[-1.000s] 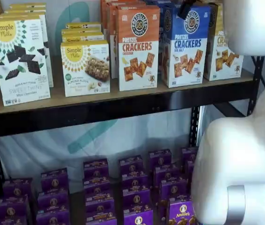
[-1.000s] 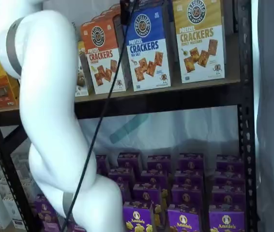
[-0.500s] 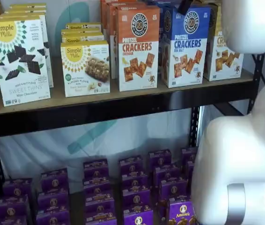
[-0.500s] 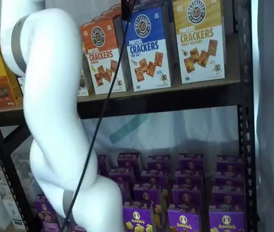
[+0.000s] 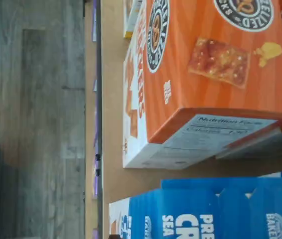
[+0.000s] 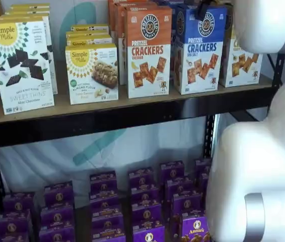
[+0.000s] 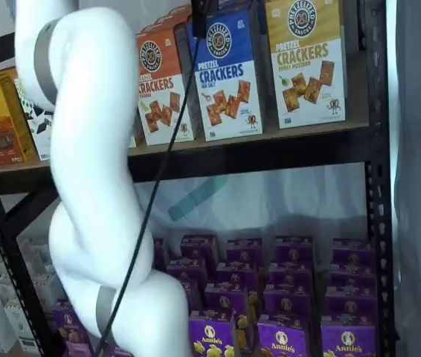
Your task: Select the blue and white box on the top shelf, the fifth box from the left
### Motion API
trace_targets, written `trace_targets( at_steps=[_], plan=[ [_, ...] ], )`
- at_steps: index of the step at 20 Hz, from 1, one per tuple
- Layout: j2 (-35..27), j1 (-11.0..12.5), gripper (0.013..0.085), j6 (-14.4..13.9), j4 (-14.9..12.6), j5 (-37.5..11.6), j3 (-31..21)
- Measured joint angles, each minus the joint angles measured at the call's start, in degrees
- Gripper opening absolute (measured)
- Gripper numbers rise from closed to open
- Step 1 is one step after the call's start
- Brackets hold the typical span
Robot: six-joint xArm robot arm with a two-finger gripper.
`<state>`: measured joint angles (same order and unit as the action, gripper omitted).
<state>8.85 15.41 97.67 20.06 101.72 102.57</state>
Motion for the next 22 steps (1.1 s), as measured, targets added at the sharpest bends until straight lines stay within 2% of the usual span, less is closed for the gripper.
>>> trace_targets(
  at_steps=[7,11,16,22],
  plan=[
    [-0.23,-1.09,0.085,-0.23,-1.47,-1.23,-0.47],
    [-1.43,-3.33,0.085,-0.4,-6.66,-0.41,0.87],
    [-3.52,-4.39,0.085,-0.52,-9.65,1.88,3.69],
    [-4.11,-5.53,0.085,-0.67,-12.24,2.42,4.16]
  ],
)
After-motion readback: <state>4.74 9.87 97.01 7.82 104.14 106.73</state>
